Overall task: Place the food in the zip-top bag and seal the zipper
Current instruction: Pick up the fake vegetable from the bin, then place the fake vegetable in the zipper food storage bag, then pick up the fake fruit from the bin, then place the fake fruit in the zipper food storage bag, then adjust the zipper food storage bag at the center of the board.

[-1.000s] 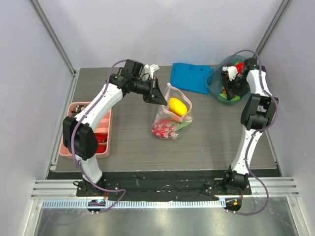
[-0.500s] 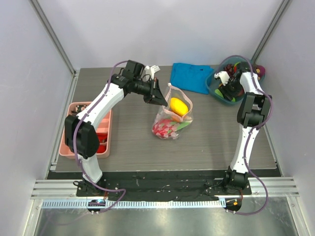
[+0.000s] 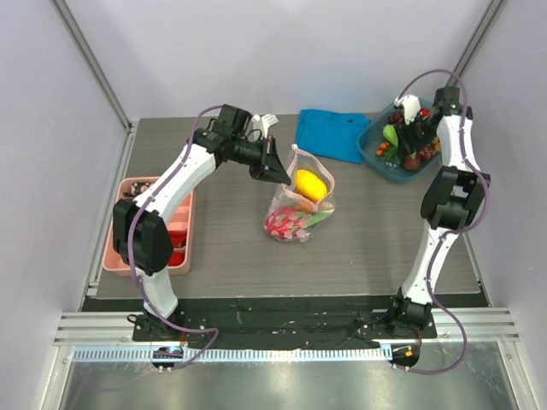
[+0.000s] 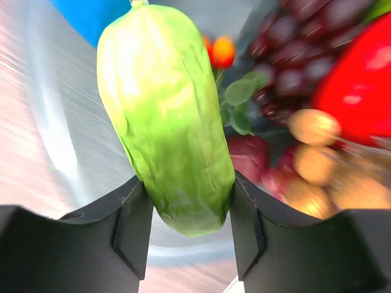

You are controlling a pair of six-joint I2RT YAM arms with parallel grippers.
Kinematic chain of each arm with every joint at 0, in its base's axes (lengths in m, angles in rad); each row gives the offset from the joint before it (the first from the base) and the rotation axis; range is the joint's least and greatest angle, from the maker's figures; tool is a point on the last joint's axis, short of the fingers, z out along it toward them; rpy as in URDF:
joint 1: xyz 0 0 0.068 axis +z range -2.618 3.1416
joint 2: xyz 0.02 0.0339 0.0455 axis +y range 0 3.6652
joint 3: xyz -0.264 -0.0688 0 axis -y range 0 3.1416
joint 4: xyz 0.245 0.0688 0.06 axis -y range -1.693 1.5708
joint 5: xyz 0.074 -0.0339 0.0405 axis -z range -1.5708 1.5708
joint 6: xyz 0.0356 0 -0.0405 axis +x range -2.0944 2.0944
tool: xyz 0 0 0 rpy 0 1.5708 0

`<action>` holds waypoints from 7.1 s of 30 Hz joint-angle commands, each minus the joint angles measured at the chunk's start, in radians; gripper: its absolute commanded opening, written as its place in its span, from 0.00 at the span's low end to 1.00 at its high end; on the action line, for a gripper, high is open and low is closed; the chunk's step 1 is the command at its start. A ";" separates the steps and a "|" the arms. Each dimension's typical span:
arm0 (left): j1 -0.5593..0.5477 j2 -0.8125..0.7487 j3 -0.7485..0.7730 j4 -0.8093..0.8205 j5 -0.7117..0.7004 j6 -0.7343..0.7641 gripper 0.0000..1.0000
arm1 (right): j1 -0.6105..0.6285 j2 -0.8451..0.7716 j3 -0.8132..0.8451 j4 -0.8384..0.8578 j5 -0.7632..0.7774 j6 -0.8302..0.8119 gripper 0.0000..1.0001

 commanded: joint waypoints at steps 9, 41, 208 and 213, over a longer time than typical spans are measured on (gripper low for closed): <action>0.005 -0.019 0.022 0.049 0.032 -0.026 0.00 | 0.144 -0.586 -0.302 0.310 -0.450 0.856 0.01; 0.004 -0.051 0.027 0.116 0.057 -0.097 0.00 | 0.689 -1.045 -0.994 0.574 -0.053 1.216 0.87; -0.146 0.084 0.616 -0.623 -0.227 0.552 0.00 | 0.684 -1.116 -0.921 0.574 -0.446 1.303 0.01; -0.151 0.107 0.542 -0.575 -0.102 0.536 0.01 | 0.819 -1.124 -1.053 0.775 -0.311 1.372 0.01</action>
